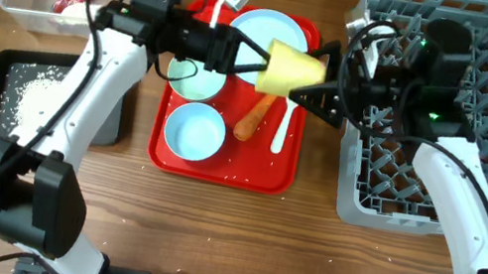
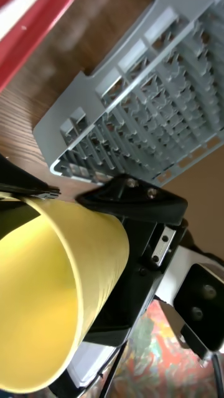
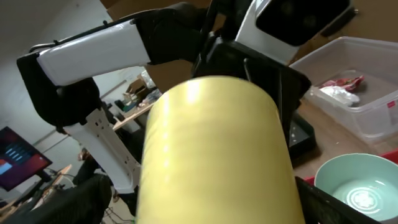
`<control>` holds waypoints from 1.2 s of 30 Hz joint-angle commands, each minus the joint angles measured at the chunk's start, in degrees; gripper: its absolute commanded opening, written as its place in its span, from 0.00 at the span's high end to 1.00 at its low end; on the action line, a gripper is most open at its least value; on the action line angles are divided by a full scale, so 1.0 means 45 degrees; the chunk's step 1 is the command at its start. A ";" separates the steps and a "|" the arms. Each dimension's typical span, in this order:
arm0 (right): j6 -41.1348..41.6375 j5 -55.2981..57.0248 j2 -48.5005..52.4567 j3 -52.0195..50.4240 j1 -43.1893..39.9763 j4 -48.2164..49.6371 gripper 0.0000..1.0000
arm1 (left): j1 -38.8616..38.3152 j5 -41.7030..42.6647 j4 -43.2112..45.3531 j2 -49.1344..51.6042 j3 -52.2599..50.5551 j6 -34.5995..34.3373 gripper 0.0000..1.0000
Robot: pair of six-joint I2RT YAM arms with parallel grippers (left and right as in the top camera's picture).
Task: Sort waste into correct bins and load items into the dishwasher rack
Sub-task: 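Hand the yellow cup from the left gripper to the right gripper, then place the yellow cup upside down in the rack's lower-left corner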
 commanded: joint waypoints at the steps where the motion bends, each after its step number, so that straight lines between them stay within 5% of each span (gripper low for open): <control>1: 0.0403 0.0092 0.0204 0.0141 0.0141 0.0452 0.15 | -0.0486 -0.0039 0.0058 0.0219 0.0097 0.0194 0.96; 8: 0.0617 0.0131 0.0204 0.0136 0.0141 0.0389 0.28 | -0.0491 -0.0019 0.0520 0.0219 0.0097 0.0180 0.96; 10: 0.0578 0.0131 0.0204 0.0131 0.0136 0.0355 0.17 | -0.0476 0.0855 0.1311 0.0214 0.0097 0.0136 0.96; 14: 0.0593 0.0053 0.0204 0.0136 -0.0141 0.0554 0.14 | -0.0461 0.1209 0.1656 0.0219 0.0097 0.0097 0.96; 27: 0.0573 -0.0782 0.0204 0.0131 -0.0986 0.0364 0.42 | -0.0369 0.1141 0.1651 0.0219 0.0097 0.0102 0.96; 32: 0.0724 -0.0976 0.0204 0.0131 -0.1860 0.0296 0.46 | -0.0209 0.0000 0.1345 0.0219 0.0097 0.0102 0.83; 36: 0.0695 -0.0049 0.0199 0.0131 -0.3361 -0.0923 0.48 | 0.0389 -0.3517 -0.0214 0.0219 0.0097 0.0102 0.79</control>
